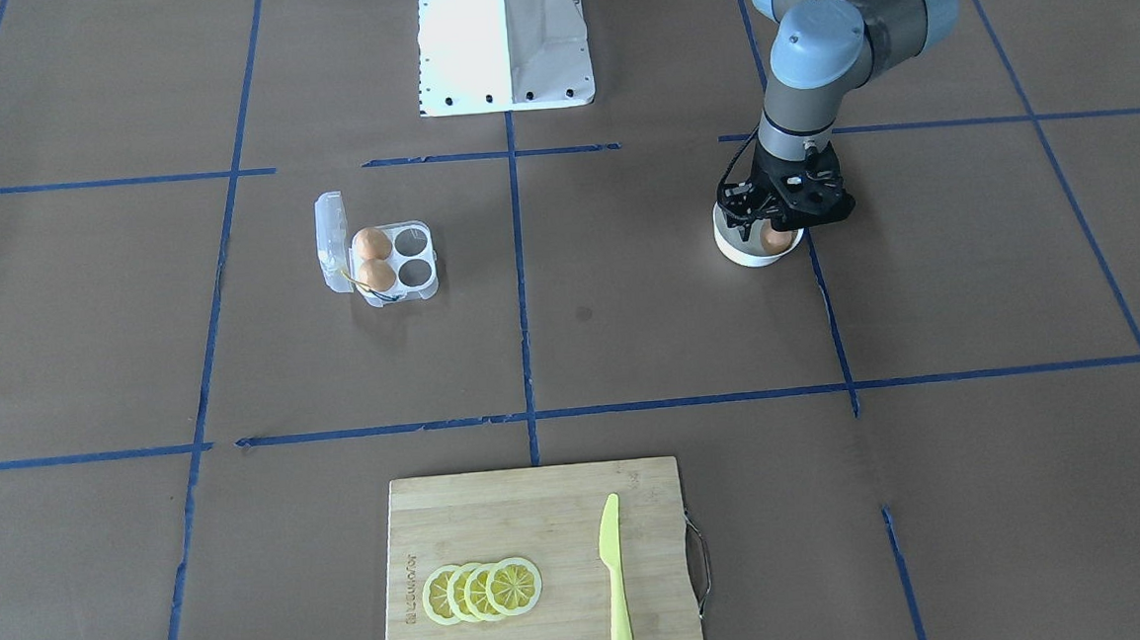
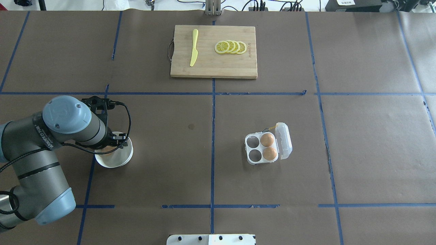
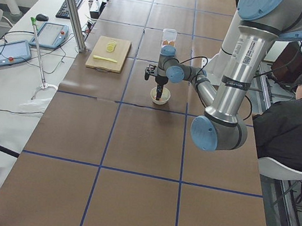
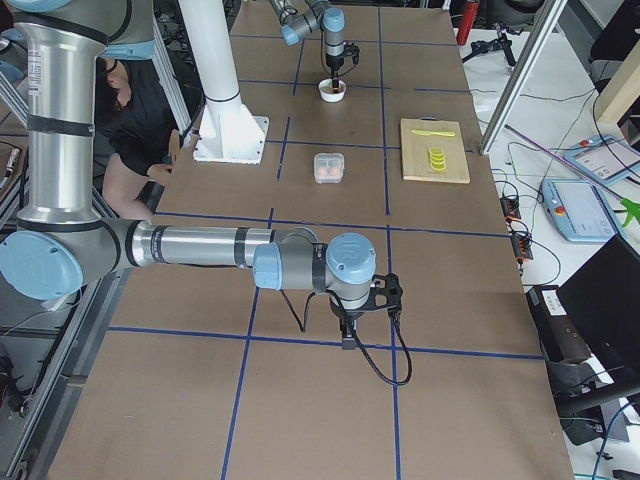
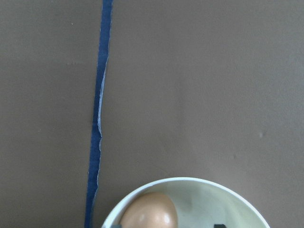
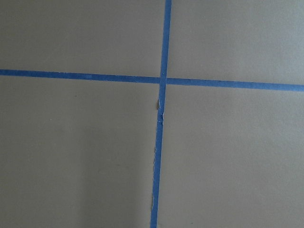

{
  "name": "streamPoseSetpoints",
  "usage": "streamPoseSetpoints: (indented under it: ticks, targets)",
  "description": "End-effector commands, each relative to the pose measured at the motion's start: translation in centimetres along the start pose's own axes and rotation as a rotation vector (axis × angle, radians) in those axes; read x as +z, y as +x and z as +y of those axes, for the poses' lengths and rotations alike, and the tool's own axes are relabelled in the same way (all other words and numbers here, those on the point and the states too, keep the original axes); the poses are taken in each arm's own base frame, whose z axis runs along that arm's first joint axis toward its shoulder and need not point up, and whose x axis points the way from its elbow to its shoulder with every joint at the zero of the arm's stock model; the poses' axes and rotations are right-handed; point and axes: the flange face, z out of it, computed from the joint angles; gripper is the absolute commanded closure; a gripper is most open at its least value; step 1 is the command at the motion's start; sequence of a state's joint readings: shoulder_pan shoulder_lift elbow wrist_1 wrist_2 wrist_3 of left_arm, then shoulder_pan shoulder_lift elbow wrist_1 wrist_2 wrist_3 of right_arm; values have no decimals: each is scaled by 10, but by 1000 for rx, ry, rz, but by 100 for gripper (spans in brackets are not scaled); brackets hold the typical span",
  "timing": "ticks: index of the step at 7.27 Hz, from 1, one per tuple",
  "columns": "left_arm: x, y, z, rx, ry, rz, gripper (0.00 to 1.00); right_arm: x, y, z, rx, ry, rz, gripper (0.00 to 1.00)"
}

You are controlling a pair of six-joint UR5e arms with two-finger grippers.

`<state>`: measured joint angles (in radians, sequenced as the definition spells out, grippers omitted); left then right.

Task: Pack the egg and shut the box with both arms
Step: 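Close the left gripper on the brown egg in the bowl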

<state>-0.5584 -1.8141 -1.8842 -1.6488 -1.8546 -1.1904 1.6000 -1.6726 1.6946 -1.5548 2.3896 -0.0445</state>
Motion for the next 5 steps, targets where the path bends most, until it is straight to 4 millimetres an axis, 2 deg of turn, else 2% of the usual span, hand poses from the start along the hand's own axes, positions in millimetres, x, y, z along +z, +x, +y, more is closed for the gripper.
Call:
streamPoseSetpoints:
  ticks: [1, 4, 5]
  targets:
    - [13, 6, 1, 2, -13, -15, 29, -1, -1, 0, -1, 1, 0, 0]
    - [11, 10, 1, 7, -12, -7, 31, -1, -1, -1, -3, 2, 0, 0]
    - [10, 9, 0, 6, -10, -8, 38, -2, -2, -1, -4, 3, 0, 0]
